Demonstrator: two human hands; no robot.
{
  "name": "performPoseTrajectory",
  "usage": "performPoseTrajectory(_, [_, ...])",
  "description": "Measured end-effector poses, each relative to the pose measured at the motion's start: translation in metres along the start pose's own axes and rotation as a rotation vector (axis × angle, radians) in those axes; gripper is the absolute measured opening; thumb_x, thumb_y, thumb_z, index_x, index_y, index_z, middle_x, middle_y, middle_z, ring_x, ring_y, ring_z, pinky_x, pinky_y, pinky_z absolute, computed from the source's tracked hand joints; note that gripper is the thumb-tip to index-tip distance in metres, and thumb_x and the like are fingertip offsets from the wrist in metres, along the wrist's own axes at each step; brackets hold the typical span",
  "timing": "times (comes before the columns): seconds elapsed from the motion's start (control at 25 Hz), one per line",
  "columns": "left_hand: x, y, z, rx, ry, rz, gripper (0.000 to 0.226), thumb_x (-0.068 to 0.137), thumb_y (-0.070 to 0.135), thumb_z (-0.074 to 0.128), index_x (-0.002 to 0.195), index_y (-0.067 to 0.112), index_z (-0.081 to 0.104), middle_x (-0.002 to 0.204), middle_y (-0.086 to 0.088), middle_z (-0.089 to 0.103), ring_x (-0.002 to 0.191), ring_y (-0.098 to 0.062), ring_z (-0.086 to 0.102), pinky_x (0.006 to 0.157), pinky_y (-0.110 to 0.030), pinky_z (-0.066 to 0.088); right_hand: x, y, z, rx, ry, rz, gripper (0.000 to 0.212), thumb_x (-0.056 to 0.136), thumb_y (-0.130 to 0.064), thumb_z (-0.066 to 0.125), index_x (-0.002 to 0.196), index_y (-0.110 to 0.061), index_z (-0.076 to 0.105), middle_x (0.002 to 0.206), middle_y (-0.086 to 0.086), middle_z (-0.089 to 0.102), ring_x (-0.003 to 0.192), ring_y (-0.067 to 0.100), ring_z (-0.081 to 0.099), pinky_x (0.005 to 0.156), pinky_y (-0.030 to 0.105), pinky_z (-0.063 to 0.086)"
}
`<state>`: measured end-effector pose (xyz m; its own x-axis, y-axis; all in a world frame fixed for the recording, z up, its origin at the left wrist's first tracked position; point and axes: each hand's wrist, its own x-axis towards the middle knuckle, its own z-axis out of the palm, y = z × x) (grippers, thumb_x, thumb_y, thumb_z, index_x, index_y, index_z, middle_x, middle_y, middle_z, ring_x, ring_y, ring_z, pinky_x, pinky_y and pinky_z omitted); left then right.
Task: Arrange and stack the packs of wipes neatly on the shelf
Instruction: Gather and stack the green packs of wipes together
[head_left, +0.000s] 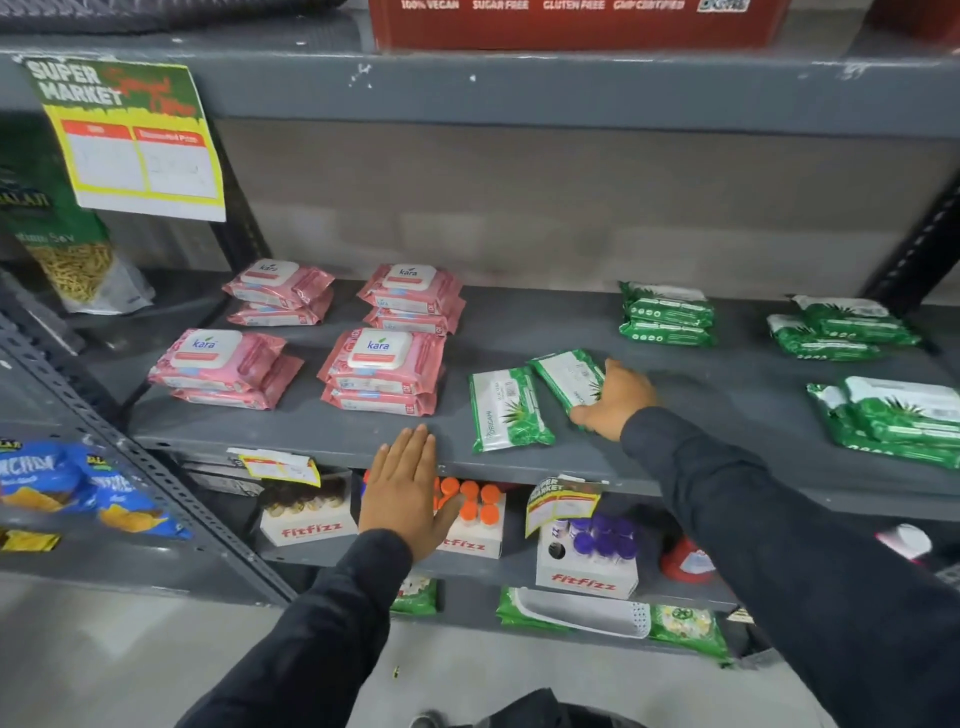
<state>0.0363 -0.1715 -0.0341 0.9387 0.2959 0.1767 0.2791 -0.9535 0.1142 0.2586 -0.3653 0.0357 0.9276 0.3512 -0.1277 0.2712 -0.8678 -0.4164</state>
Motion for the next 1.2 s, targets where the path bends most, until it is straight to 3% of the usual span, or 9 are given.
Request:
performPoseTrajectory(0.32, [0.001, 0.003, 0.007, 0.031, 0.012, -0.026, 0.085, 0.080, 0.060, 0.047, 0.139, 0.001, 0.031, 0.147, -0.017, 0.035, 0.137, -0.035, 0.029, 0.112, -0.050, 0.022, -0.003, 0.093, -0.050, -0.029, -0.110, 0.022, 0.093, 0.060, -0.027, 0.071, 0.144, -0.024, 0.030, 0.144, 0.005, 0.045, 0.120, 0.028, 0.052, 0.097, 0.036, 0.046])
performPoseTrajectory(0.44, [0.001, 0.004, 0.005, 0.044, 0.012, -0.017, 0.088, 0.079, 0.063, 0.039, 0.139, -0.001, 0.031, 0.147, -0.019, 0.035, 0.136, -0.036, 0.030, 0.112, -0.051, 0.024, -0.003, 0.112, -0.066, -0.072, -0.174, -0.030, 0.092, 0.064, -0.014, 0.071, 0.144, -0.030, 0.029, 0.144, 0.002, 0.045, 0.103, 0.023, 0.058, 0.076, 0.024, 0.047])
performPoseTrajectory(0.56, [0.001, 0.005, 0.003, 0.043, 0.008, -0.011, 0.088, 0.081, 0.057, 0.055, 0.141, 0.000, 0.027, 0.150, -0.019, 0.030, 0.138, -0.035, 0.024, 0.114, -0.051, 0.020, 0.002, 0.121, -0.069, -0.109, -0.188, -0.047, 0.090, 0.068, -0.004, 0.067, 0.144, -0.033, 0.028, 0.144, 0.004, 0.045, 0.077, 0.015, 0.057, 0.044, 0.013, 0.041])
performPoseTrajectory(0.6, [0.001, 0.006, 0.002, 0.047, 0.001, -0.017, 0.088, 0.081, 0.055, 0.057, 0.142, 0.001, 0.024, 0.151, -0.017, 0.027, 0.140, -0.034, 0.021, 0.115, -0.049, 0.017, 0.002, 0.120, -0.069, -0.137, -0.194, -0.049, 0.092, 0.069, -0.004, 0.067, 0.145, -0.034, 0.026, 0.145, 0.006, 0.041, 0.083, 0.019, 0.059, 0.046, 0.017, 0.044])
performPoseTrajectory(0.68, [0.000, 0.007, 0.001, 0.059, -0.023, -0.028, 0.089, 0.082, 0.057, 0.053, 0.144, 0.005, 0.017, 0.154, -0.014, 0.019, 0.142, -0.031, 0.014, 0.116, -0.046, 0.012, 0.002, 0.120, -0.069, -0.178, -0.198, -0.060, 0.097, 0.068, -0.012, 0.069, 0.147, -0.035, 0.019, 0.151, 0.011, 0.030, 0.120, 0.029, 0.049, 0.076, 0.031, 0.052])
performPoseTrajectory(0.8, [0.001, 0.007, 0.001, 0.078, -0.040, -0.027, 0.089, 0.084, 0.060, 0.046, 0.146, 0.008, 0.010, 0.157, -0.010, 0.011, 0.143, -0.028, 0.006, 0.117, -0.043, 0.005, 0.001, 0.117, -0.071, -0.150, -0.151, -0.114, 0.100, 0.066, -0.022, 0.070, 0.147, -0.035, 0.014, 0.157, 0.012, 0.018, 0.144, 0.027, 0.019, 0.108, 0.043, 0.034])
performPoseTrajectory(0.88, [0.001, 0.005, 0.001, 0.086, -0.045, -0.030, 0.088, 0.084, 0.060, 0.045, 0.146, 0.009, 0.007, 0.157, -0.010, 0.009, 0.144, -0.027, 0.004, 0.117, -0.042, 0.004, -0.001, 0.113, -0.071, -0.244, -0.153, -0.149, 0.100, 0.065, -0.028, 0.069, 0.148, -0.034, 0.014, 0.157, 0.013, 0.019, 0.144, 0.027, 0.018, 0.110, 0.043, 0.028])
performPoseTrajectory(1.04, [0.000, 0.005, 0.002, 0.082, -0.040, -0.029, 0.089, 0.084, 0.058, 0.047, 0.146, 0.010, 0.007, 0.157, -0.009, 0.009, 0.144, -0.027, 0.004, 0.117, -0.041, 0.002, -0.003, 0.112, -0.068, -0.320, -0.147, -0.160, 0.096, 0.070, -0.036, 0.070, 0.149, -0.026, 0.016, 0.151, 0.003, 0.036, 0.132, 0.026, 0.040, 0.102, 0.035, 0.037])
performPoseTrajectory(1.2, [0.000, 0.005, 0.002, 0.066, -0.020, -0.026, 0.090, 0.082, 0.056, 0.053, 0.146, 0.009, 0.012, 0.156, -0.011, 0.015, 0.143, -0.029, 0.009, 0.116, -0.042, 0.005, -0.006, 0.104, -0.067, -0.361, -0.029, -0.004, 0.104, 0.062, -0.063, 0.069, 0.145, -0.021, 0.021, 0.145, 0.010, 0.041, 0.127, 0.032, 0.045, 0.097, 0.045, 0.045])
